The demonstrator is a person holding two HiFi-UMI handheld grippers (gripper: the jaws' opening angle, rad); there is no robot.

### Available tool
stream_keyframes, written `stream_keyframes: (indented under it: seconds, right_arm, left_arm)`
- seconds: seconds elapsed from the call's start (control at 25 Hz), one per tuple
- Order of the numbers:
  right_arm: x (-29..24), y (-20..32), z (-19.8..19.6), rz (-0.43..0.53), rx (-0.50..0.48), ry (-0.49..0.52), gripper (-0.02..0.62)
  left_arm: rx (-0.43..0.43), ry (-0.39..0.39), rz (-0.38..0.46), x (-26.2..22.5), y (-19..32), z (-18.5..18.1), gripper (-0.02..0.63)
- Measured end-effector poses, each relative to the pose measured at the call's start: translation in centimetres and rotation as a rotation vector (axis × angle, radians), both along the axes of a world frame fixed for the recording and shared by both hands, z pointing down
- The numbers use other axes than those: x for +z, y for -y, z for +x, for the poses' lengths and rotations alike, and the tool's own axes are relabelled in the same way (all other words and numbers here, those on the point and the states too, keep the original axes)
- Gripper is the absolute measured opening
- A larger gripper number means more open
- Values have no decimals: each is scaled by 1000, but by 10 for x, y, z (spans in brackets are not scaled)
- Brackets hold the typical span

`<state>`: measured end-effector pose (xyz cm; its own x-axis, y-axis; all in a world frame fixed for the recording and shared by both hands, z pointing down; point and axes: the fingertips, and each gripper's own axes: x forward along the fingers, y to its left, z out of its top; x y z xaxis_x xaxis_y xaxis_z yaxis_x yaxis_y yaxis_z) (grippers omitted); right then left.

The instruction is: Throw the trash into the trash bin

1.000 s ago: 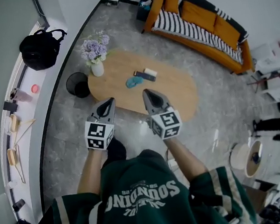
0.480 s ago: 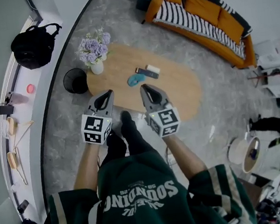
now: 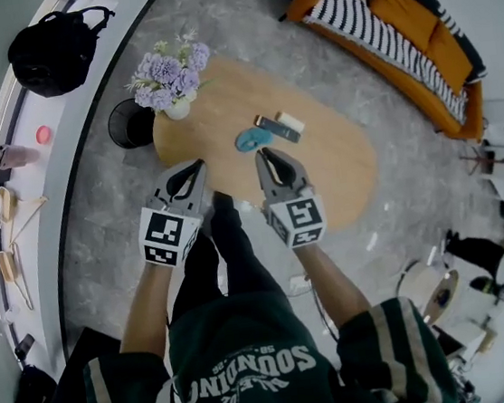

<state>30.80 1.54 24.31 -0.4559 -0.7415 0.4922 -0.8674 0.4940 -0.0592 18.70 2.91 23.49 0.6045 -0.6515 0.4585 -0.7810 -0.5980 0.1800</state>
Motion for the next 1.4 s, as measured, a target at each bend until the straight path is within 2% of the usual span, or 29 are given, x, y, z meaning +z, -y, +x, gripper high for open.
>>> stream_keyframes:
  seconds: [0.08,0.32,0.52,0.72,0.88,1.04,1.28,1.32,1.4]
  right_arm:
    - [27,6,6,-21,-8,10,18]
    - [118,19,6,-115,-73,0,110]
    - [202,29,16,-176,-97,-115,133]
    - [295,30,21,-313,-144,-229,170]
    - [350,37,34,-392,-113,-308,196]
    - [389,27,49,-514,-96,-357,198]
    - [422,15,66,-614,-103,-441,196]
    - [424,15,67,-614,-108,-457,184]
    - [424,17,70,-600,-104,-473,64]
  left_arm:
    - [-7,3,-14,17,6,7,0]
    - [-43,7,-56,63,18,13,0]
    - [-62,18,-109,105,21,11,0]
    - [-64,38,-145,136,18,8,0]
    - [-69,40,-157,149,15,11,0]
    - [-72,42,-164,150,10,17,0]
    - [-59,73,-165,147,8,19,0]
    - [-56,79,-167,147,6,19,0]
    - [-53,87,-170,149,4,19,0]
